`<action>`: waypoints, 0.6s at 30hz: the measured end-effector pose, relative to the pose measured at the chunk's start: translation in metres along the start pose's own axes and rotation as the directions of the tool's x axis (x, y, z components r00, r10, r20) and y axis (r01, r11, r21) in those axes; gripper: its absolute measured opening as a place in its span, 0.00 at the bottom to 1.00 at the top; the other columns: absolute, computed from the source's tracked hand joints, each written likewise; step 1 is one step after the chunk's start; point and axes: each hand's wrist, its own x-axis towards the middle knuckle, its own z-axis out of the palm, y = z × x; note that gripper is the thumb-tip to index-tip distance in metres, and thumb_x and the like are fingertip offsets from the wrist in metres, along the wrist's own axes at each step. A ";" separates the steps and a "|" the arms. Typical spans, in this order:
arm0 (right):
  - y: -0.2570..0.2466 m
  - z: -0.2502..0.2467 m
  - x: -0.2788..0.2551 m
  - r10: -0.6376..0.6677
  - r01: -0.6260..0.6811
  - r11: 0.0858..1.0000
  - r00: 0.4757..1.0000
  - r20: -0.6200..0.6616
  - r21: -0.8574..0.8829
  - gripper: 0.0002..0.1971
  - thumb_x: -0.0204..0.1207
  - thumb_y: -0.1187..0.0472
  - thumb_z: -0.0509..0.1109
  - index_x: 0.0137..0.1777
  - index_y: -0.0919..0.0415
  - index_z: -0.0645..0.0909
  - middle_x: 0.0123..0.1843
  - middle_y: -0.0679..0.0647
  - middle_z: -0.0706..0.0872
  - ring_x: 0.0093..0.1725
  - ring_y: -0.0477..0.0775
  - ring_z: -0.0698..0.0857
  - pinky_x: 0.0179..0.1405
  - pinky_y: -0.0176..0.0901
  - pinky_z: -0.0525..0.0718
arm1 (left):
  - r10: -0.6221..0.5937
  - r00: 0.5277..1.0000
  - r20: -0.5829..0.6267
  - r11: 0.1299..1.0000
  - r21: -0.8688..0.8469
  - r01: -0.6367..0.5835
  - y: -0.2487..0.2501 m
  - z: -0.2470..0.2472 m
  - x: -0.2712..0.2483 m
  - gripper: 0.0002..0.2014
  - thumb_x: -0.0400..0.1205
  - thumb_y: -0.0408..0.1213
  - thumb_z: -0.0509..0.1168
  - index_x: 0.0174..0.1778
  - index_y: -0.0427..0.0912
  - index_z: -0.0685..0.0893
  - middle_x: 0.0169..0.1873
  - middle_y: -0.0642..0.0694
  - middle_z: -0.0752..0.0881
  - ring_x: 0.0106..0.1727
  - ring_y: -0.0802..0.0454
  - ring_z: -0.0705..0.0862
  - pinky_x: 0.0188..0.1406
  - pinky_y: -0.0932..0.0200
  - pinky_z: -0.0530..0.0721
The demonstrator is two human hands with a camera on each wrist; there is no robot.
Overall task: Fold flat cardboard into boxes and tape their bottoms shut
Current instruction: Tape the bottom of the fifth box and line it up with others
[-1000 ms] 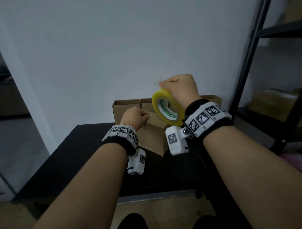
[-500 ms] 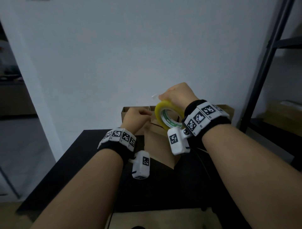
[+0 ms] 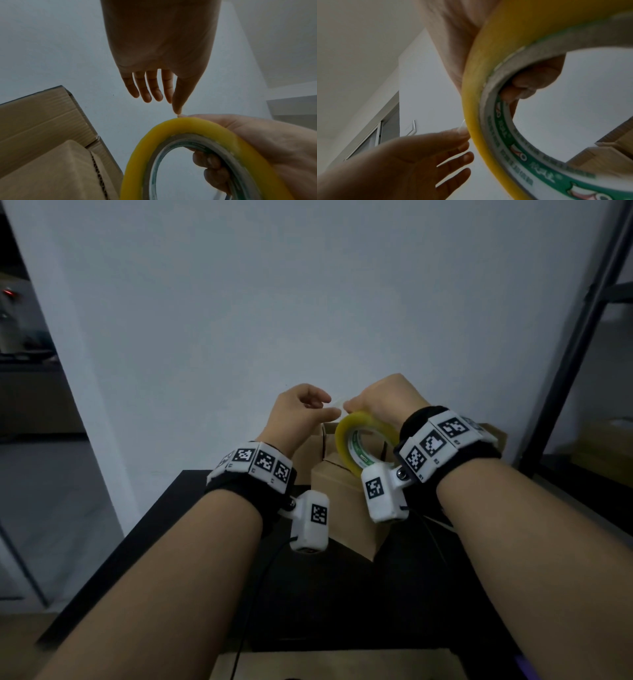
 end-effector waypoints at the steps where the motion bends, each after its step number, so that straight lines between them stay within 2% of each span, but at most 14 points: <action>1: 0.000 0.000 0.000 0.001 -0.001 1.000 1.000 0.007 0.002 0.20 0.69 0.56 0.79 0.60 0.62 0.85 0.61 0.59 0.87 0.61 0.59 0.86 0.37 0.39 0.79 | 0.009 1.000 -0.001 1.000 0.000 -0.009 0.001 0.000 0.001 0.07 0.72 0.30 0.76 0.40 0.42 0.85 0.34 0.49 0.82 0.36 0.57 0.81 0.39 0.69 0.82; 4: 0.000 0.001 0.000 0.000 0.000 1.000 1.000 0.015 0.004 0.20 0.69 0.56 0.79 0.60 0.62 0.85 0.61 0.59 0.87 0.62 0.60 0.86 0.44 0.42 0.80 | -0.002 1.000 -0.013 1.000 0.001 0.002 0.004 0.000 0.003 0.04 0.76 0.34 0.73 0.37 0.42 0.85 0.34 0.49 0.85 0.38 0.57 0.82 0.42 0.63 0.82; 7: -0.001 0.002 -0.001 -0.011 0.011 1.000 1.000 0.017 -0.002 0.20 0.68 0.56 0.79 0.60 0.62 0.85 0.61 0.59 0.87 0.61 0.60 0.86 0.47 0.44 0.81 | -0.052 0.998 -0.041 0.998 0.017 0.053 0.007 0.000 0.005 0.07 0.79 0.38 0.70 0.41 0.37 0.87 0.34 0.49 0.83 0.39 0.56 0.79 0.41 0.62 0.78; 10: -0.001 0.002 0.001 -0.013 0.013 1.000 1.000 0.019 -0.013 0.21 0.68 0.55 0.79 0.60 0.62 0.86 0.61 0.59 0.87 0.61 0.60 0.86 0.49 0.45 0.82 | -0.072 0.995 -0.062 0.997 0.031 0.074 0.009 0.000 0.006 0.09 0.79 0.38 0.69 0.42 0.35 0.88 0.34 0.47 0.83 0.38 0.55 0.79 0.39 0.63 0.77; 14: -0.008 0.006 0.001 0.002 -0.004 0.979 1.000 -0.010 -0.205 0.28 0.73 0.44 0.75 0.65 0.65 0.82 0.66 0.59 0.85 0.63 0.58 0.84 0.50 0.42 0.77 | -0.096 0.989 -0.108 0.993 0.061 0.103 0.001 0.000 0.005 0.09 0.78 0.38 0.69 0.41 0.35 0.90 0.34 0.44 0.83 0.37 0.53 0.78 0.38 0.61 0.77; 16: -0.007 0.005 0.002 0.010 -0.010 0.986 1.000 -0.001 -0.164 0.29 0.71 0.45 0.77 0.65 0.65 0.82 0.66 0.59 0.85 0.62 0.58 0.84 0.53 0.43 0.79 | -0.115 0.986 -0.124 0.990 0.072 0.125 -0.002 0.002 0.003 0.09 0.78 0.38 0.70 0.39 0.36 0.90 0.34 0.45 0.85 0.38 0.53 0.80 0.40 0.58 0.79; 18: -0.004 0.001 -0.001 -0.054 0.056 0.989 0.998 0.022 -0.139 0.28 0.73 0.47 0.77 0.68 0.64 0.82 0.69 0.58 0.84 0.66 0.57 0.83 0.62 0.46 0.80 | -0.134 0.982 -0.137 0.986 0.084 0.146 -0.007 0.005 0.003 0.08 0.77 0.39 0.70 0.37 0.38 0.89 0.36 0.43 0.88 0.40 0.51 0.83 0.46 0.52 0.82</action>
